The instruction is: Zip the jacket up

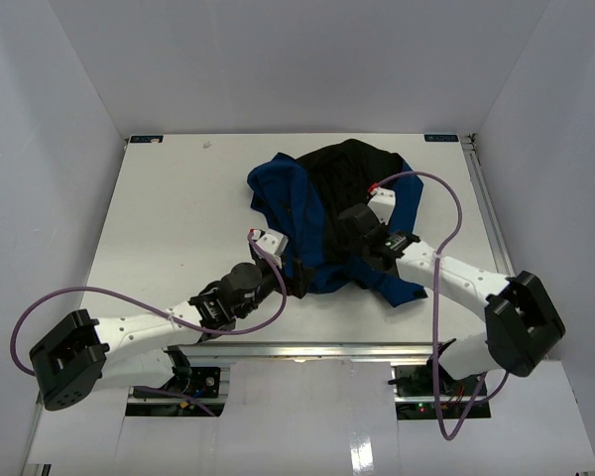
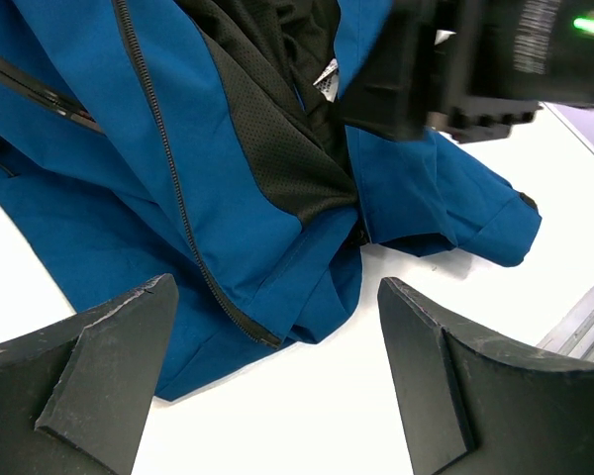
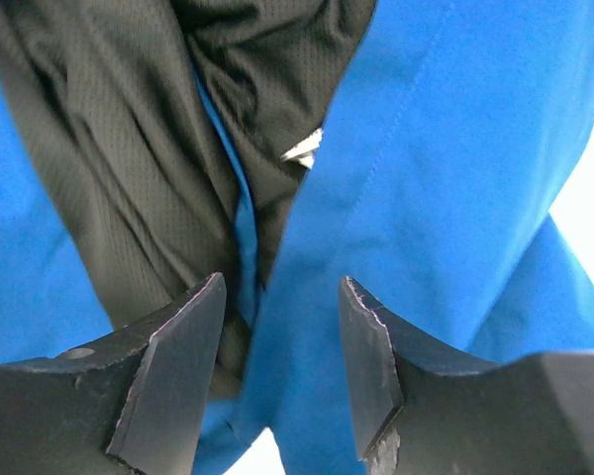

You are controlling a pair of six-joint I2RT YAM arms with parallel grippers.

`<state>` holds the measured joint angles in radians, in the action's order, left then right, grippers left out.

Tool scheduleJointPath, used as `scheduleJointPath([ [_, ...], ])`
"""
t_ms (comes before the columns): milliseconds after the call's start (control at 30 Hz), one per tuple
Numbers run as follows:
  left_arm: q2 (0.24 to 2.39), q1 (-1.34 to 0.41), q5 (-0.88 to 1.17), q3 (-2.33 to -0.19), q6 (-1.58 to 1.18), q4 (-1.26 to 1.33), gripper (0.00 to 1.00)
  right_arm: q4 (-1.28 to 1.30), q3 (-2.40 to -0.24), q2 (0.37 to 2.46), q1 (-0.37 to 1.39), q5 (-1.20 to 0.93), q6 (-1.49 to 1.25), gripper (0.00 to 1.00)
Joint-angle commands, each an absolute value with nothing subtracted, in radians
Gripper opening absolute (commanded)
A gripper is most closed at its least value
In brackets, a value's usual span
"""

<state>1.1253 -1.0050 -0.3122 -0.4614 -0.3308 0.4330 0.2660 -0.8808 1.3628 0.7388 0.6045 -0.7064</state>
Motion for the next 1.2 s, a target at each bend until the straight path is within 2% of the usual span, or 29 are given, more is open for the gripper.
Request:
scheduleJointPath([
  [0, 1.069, -1.002, -0.336, -0.474, -0.328, 0.43, 0.93, 0.367, -1.013, 1.496, 0.746, 0.703, -0.821, 0.56],
  [233, 1.05, -1.002, -0.342, -0.469, -0.328, 0.427, 0.93, 0.479, -1.082, 1.607, 0.748, 0.768, -0.882, 0.54],
  [400, 1.037, -1.002, -0.335, -0.465, -0.331, 0.43, 0.93, 0.481, -1.037, 1.566, 0.751, 0.779, -0.882, 0.46],
  [533, 1.032, -1.002, -0.337, -0.463, -0.331, 0.433, 0.93, 0.479, -1.011, 1.544, 0.752, 0.788, -0.869, 0.31],
  [633, 1.04, -1.002, -0.342, -0.463, -0.331, 0.43, 0.93, 0.477, -1.003, 1.537, 0.75, 0.792, -0.856, 0.13],
  [700, 1.044, -1.002, -0.345, -0.465, -0.33, 0.43, 0.93, 0.475, -0.997, 1.533, 0.751, 0.789, -0.847, 0.08],
  [967, 1.065, -1.002, -0.34, -0.469, -0.328, 0.433, 0.93, 0.399, -0.907, 1.425, 0.75, 0.742, -0.747, 0.08],
  [1167, 1.059, -0.995, -0.172, -0.481, -0.344, 0.458, 0.93, 0.087, -0.658, 1.151, 0.75, 0.562, -0.498, 0.08],
])
